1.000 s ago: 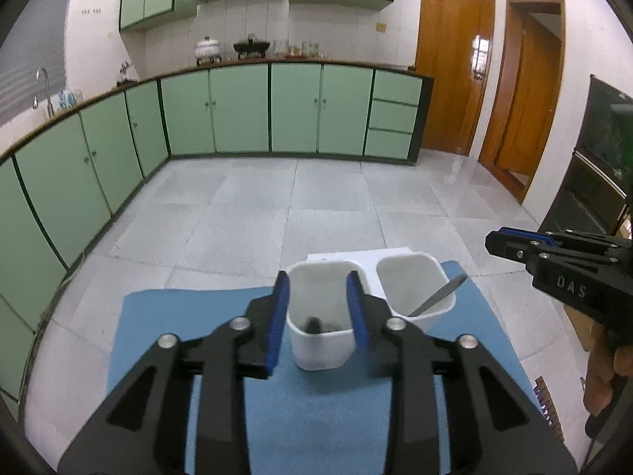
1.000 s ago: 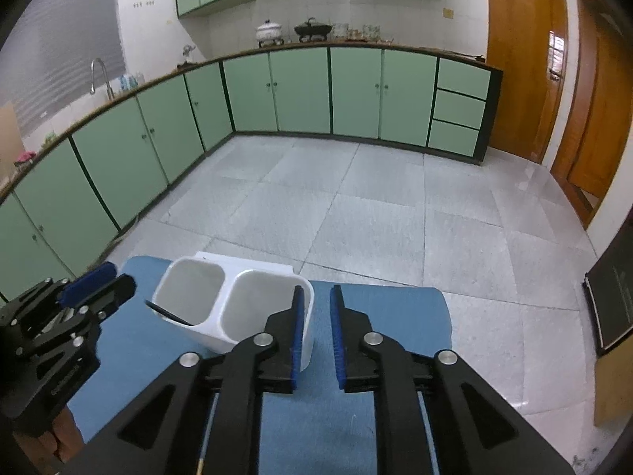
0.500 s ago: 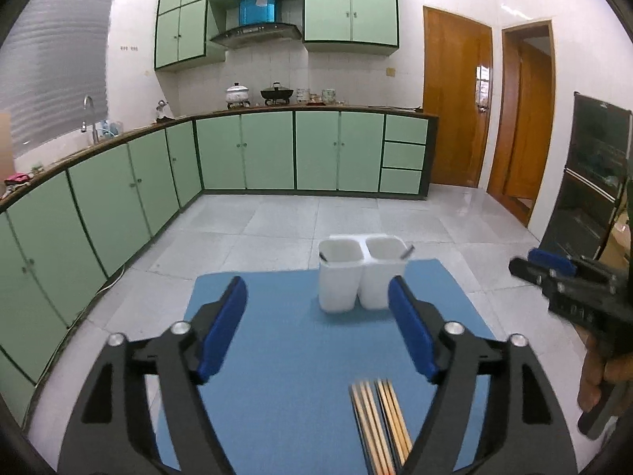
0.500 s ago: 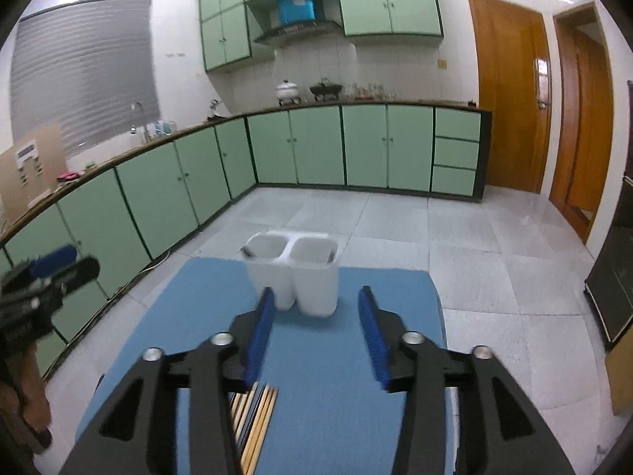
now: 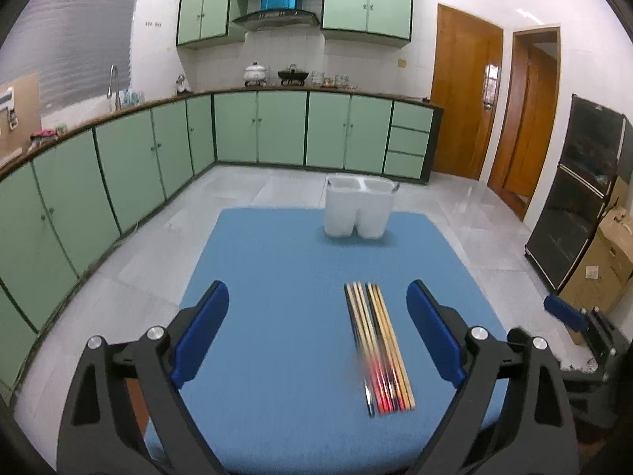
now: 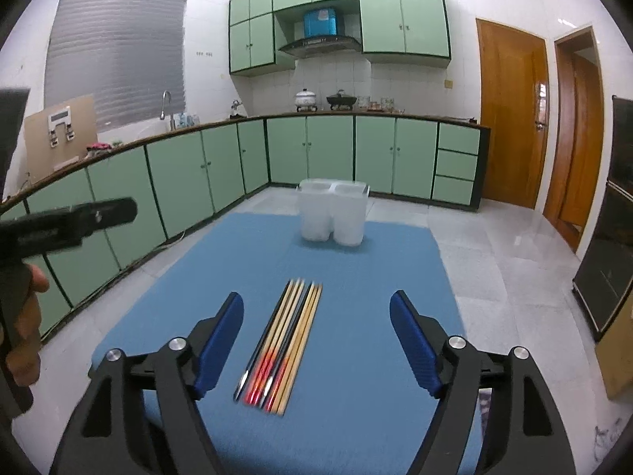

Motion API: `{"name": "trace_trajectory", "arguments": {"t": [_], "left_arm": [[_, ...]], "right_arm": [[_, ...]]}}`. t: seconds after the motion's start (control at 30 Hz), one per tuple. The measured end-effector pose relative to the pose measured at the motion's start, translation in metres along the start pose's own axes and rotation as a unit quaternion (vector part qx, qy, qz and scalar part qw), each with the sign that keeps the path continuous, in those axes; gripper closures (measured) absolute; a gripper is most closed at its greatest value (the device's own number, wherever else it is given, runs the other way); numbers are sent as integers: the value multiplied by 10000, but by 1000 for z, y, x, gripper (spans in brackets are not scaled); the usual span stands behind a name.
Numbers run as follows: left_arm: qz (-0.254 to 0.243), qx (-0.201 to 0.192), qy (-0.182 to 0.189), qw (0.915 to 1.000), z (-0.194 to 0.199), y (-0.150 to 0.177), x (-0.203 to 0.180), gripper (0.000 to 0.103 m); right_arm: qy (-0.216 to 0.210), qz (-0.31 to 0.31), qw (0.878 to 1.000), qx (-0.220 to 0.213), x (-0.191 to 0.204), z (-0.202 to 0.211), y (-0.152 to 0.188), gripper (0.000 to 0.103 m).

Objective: Organize utensils
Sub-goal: 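Move both grippers back over the chopstick bundle on the table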

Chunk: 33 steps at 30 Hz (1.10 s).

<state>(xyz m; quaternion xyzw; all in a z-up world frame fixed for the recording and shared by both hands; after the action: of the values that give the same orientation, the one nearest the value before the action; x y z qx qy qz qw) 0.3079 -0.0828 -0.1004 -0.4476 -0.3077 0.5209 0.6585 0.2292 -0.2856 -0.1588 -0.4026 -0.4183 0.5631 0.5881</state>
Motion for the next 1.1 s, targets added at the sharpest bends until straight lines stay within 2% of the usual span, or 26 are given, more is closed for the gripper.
{"name": "trace_trajectory", "arguments": {"t": [0.2,0.3,0.57,0.77,0.93,1.1], "left_arm": [[-120,268,-37,9996,1,42,-4,14],[-115,323,82,9994,-1,69,-4,14],[-205,624,157,9977,-19,142,7,14],[-46,796,43,9968,-32,156,22,14],[-88,913,83,9958,-46,159,23,14],[-163,1087,164,9938,-60,172,8,14]], "right_arm": [[38,-59,9994,353,6,-4,54,28],[39,-145,9982,588,7,-14,79,28],[-31,-39,9950,995,15,-47,121,40],[-10,102,9922,1244,20,-69,141,48],[-3,206,9927,1191,19,-79,144,49],[68,139,9934,1135,9,-87,142,49]]}}
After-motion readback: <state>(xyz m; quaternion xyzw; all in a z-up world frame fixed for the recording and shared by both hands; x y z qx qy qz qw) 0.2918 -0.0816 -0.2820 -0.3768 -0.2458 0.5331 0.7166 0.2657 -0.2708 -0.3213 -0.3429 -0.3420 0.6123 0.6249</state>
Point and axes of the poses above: each gripper's, at about its wrist camera, not at the fingertips, and z roughly against the way its jaws point, x to its left, y to its underside, the point moved 2 cm from there along -z, roughly the way its jaws point, and after that the axes turned 9 degrees about -x, right-handed, at the moved point
